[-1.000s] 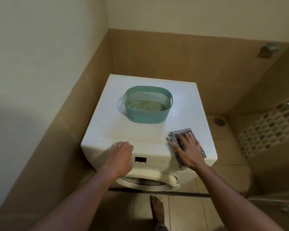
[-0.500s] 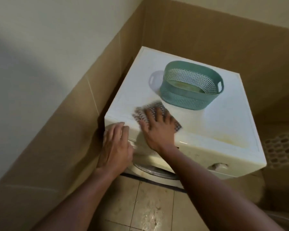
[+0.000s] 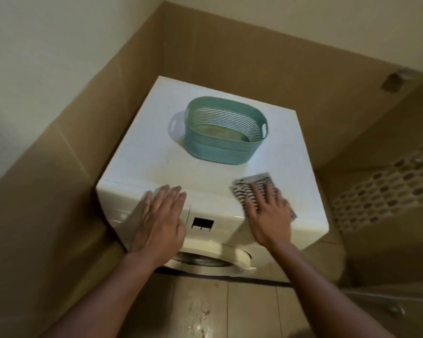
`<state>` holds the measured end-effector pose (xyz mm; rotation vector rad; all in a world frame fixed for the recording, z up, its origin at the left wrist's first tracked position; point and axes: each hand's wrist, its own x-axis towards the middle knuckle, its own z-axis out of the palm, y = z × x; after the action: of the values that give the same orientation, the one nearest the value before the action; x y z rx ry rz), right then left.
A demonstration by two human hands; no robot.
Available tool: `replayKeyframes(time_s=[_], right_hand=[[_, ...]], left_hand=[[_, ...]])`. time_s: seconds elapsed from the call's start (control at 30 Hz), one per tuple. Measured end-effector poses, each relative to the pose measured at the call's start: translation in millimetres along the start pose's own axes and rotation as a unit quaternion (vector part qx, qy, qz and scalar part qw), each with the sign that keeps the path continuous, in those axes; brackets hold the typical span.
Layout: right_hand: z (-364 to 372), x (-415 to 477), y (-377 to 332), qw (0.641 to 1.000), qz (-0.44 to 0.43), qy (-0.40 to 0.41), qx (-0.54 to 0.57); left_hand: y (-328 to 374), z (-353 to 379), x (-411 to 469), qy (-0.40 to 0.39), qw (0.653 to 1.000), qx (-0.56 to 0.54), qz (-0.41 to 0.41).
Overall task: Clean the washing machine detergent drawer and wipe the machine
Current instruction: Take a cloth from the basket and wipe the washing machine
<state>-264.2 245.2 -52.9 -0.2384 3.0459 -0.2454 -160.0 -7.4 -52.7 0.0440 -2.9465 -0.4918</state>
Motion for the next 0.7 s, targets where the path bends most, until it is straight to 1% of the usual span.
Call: replayKeyframes(time_s=[0.07,0.13,0.2,0.3,0.37,0.43,0.53,0.6,0.7], right_hand=[[-11.1,21.8,41.9,0.997,0.075,-0.004,0.001],[-18.4,55.1,66.3,0.990,0.137,-0.018,0.002],[-24.4,91.7,71.0,0.987,0.157,-0.036,0.006],[-24.3,126.5,57.3,0.994,0.101,-0.050,0.009],[-21.2,125.2,47.9,0.997,0.059,-0.049,0.004],[-18.8,104.2,43.7,0.998,0.036,-0.050,0.006],[-14.1,50.4,33.3,0.999,0.032,-0.030,0.010],[-9.6,20.6,11.1,1.000,0.015,-0.021,0.008],[3.6,9.7,-45.6,0.999,-0.035,-0.015,0.009]], left_hand=[[17.4,5.3,14.6,0.003,0.999,-0.006,0.033],[33.5,10.4,27.2,-0.003,0.998,-0.004,0.057],[45.7,14.7,36.3,-0.007,0.997,0.004,0.071],[56.5,24.1,47.1,-0.008,0.996,0.008,0.088],[59.5,27.9,50.2,-0.010,0.996,0.012,0.089],[59.4,30.7,47.9,-0.017,0.996,0.014,0.083],[54.2,29.6,40.5,-0.027,0.998,0.003,0.065],[48.6,26.4,35.1,-0.028,0.998,-0.006,0.054],[34.3,16.2,27.7,-0.020,0.999,-0.013,0.025]])
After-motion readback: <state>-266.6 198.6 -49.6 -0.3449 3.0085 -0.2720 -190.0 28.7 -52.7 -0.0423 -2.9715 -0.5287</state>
